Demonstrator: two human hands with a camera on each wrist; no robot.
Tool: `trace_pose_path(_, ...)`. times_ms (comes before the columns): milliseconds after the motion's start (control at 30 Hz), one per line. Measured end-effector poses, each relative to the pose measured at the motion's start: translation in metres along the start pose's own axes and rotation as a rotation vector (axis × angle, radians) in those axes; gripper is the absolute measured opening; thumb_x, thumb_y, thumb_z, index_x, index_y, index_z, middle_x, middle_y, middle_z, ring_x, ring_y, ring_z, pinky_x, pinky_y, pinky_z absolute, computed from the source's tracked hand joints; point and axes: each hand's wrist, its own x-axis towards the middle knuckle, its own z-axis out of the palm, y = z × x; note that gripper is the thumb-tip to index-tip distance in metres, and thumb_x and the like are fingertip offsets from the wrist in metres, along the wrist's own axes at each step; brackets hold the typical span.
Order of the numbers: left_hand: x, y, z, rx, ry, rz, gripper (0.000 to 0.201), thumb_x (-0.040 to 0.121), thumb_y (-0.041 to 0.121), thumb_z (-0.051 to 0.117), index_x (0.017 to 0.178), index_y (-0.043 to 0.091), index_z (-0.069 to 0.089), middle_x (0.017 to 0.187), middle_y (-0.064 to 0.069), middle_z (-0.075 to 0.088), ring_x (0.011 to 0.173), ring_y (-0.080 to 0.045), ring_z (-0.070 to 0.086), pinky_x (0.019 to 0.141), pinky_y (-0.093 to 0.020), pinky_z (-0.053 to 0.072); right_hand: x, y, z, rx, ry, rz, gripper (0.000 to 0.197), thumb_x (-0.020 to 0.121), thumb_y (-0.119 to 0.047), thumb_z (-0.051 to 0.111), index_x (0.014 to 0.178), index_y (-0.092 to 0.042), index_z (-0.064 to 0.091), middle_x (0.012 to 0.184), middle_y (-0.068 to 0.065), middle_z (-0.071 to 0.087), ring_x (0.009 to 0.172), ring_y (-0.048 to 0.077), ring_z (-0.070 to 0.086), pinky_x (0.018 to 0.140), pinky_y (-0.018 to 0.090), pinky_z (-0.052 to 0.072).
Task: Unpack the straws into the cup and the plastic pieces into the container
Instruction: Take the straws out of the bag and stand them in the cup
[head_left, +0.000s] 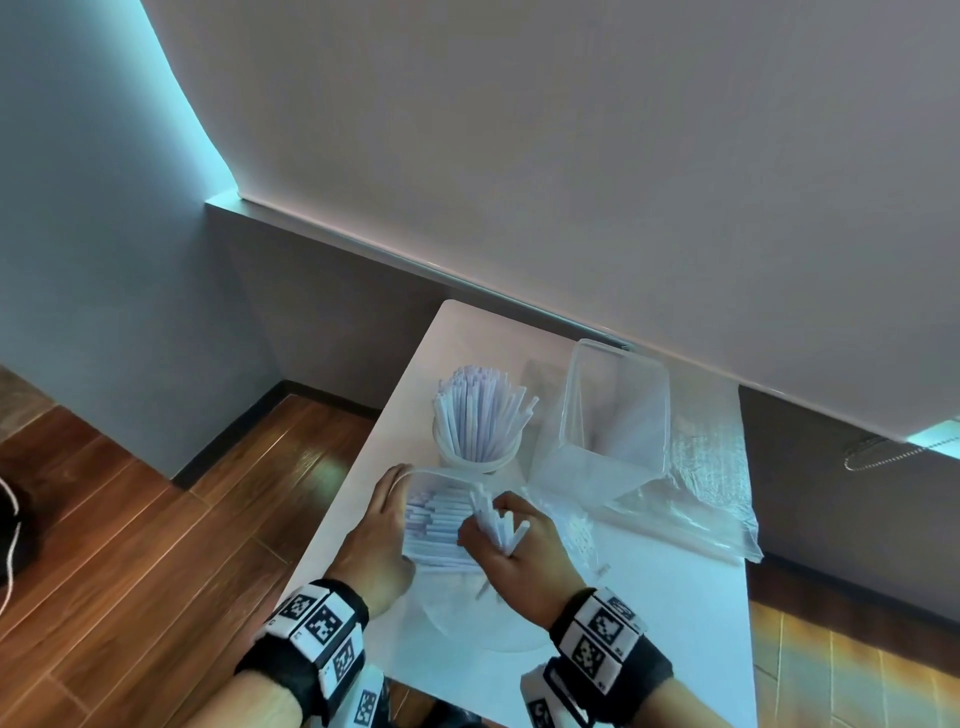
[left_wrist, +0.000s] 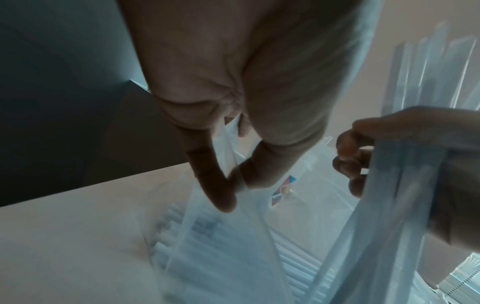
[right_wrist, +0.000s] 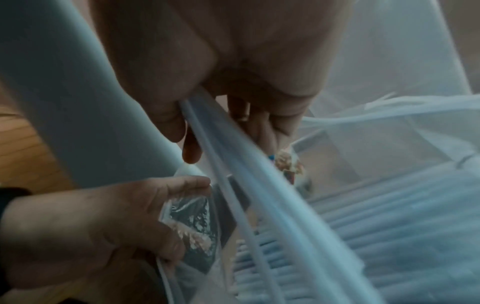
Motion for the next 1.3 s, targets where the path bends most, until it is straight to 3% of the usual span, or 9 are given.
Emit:
trace_pose_path(133,-0.001,0.000,0.003,0.015,0.000,0.009,0.107,0.076,-0.003,0.074,0.151,0.027,0.005,0.156,0.010,0.007,0.135,-0.015,0.036,0.097,-0.026,0.050,-0.001,0.017,0.004,-0.042,-0.033,0.124,0.024,0.079,-0.034,0.063,0.067,-0.016,0.052,0.068,-0.002,0.056,0.059,0.013,0.055,0.058,0.030,0.049)
trace_pose_path(267,-0.002,0.001,0.004,0.020,-0.008,0.014,0.107,0.076,-0.005,0.072,0.151,0.027,0.004,0.157,0.011,0.006,0.135,-0.015,0.035,0.095,-0.026,0.052,0.001,0.035,0.007,-0.133,-0.060,0.153,0.022,0.074,-0.034,0.059,0.063,-0.017,0.050,0.062,-0.006,0.052,0.058,0.010,0.051,0.056,0.016,0.040)
trace_pose_path(400,0.000,0.000,0.006,0.012,-0.010,0.014,0.108,0.076,-0.004,0.074,0.151,0.028,0.004,0.156,0.010,0.007,0.133,-0.014,0.038,0.093,-0.026,0.054,0.002,0.037,0.004,-0.228,-0.160,0.184,0.026,0.067,-0.042,0.055,0.066,-0.015,0.055,0.063,-0.003,0.057,0.059,0.010,0.055,0.060,0.028,0.049)
trace_pose_path(567,0.002,-0.005,0.008,-0.021,-0.008,0.008,0.107,0.072,-0.003,0.075,0.147,0.034,0.008,0.152,0.015,0.012,0.124,-0.015,0.048,0.087,-0.025,0.057,0.015,-0.023,-0.045,-0.100,-0.048,0.086,0.017,0.073,-0.023,0.068,0.066,-0.008,0.064,0.061,0.006,0.067,0.056,0.016,0.066,0.064,0.035,0.057)
trace_pose_path(733,0.000,-0.005,0.010,0.003,-0.015,0.024,0.108,0.074,-0.006,0.073,0.151,0.029,0.006,0.154,0.012,0.010,0.129,-0.015,0.043,0.087,-0.026,0.057,0.053,-0.097,-0.116,-0.126,0.083,-0.134,0.011,0.085,-0.017,0.070,0.074,-0.021,0.071,0.063,0.000,0.071,0.056,0.006,0.068,0.058,0.019,0.054)
trace_pose_path(867,-0.002,-0.002,0.011,-0.002,-0.015,0.014,0.109,0.074,-0.007,0.072,0.151,0.030,0.003,0.155,0.014,0.006,0.131,-0.017,0.042,0.086,-0.025,0.057,0.087,-0.110,-0.125,-0.132,0.170,-0.080,0.004,0.081,-0.018,0.072,0.078,-0.016,0.073,0.067,0.001,0.072,0.060,0.009,0.069,0.060,0.022,0.056)
trace_pose_path(1033,-0.005,0.002,0.010,-0.005,-0.013,-0.004,0.109,0.077,-0.006,0.070,0.152,0.030,-0.001,0.155,0.016,0.004,0.132,-0.016,0.042,0.090,-0.021,0.054,0.116,-0.068,-0.087,-0.428,-0.017,0.068,0.040,0.073,-0.046,0.078,0.102,-0.022,0.067,0.098,-0.003,0.067,0.090,0.014,0.061,0.079,0.024,0.046)
trace_pose_path(1200,-0.007,0.005,0.009,-0.004,-0.011,-0.008,0.108,0.078,-0.006,0.067,0.151,0.030,-0.003,0.155,0.016,0.002,0.134,-0.017,0.040,0.096,-0.024,0.052,0.124,-0.060,-0.091,-0.247,0.251,-0.017,0.066,0.072,-0.039,0.082,0.129,-0.024,0.050,0.117,-0.003,0.056,0.096,0.015,0.055,0.079,0.023,0.040)
trace_pose_path(1300,-0.007,0.006,0.007,-0.005,-0.009,-0.018,0.108,0.078,-0.006,0.067,0.152,0.030,-0.003,0.156,0.016,0.001,0.135,-0.017,0.040,0.098,-0.025,0.051,0.123,-0.059,-0.083,-0.303,0.300,-0.077,0.062,0.085,-0.035,0.071,0.137,-0.017,0.044,0.133,0.003,0.052,0.119,0.022,0.050,0.100,0.034,0.042)
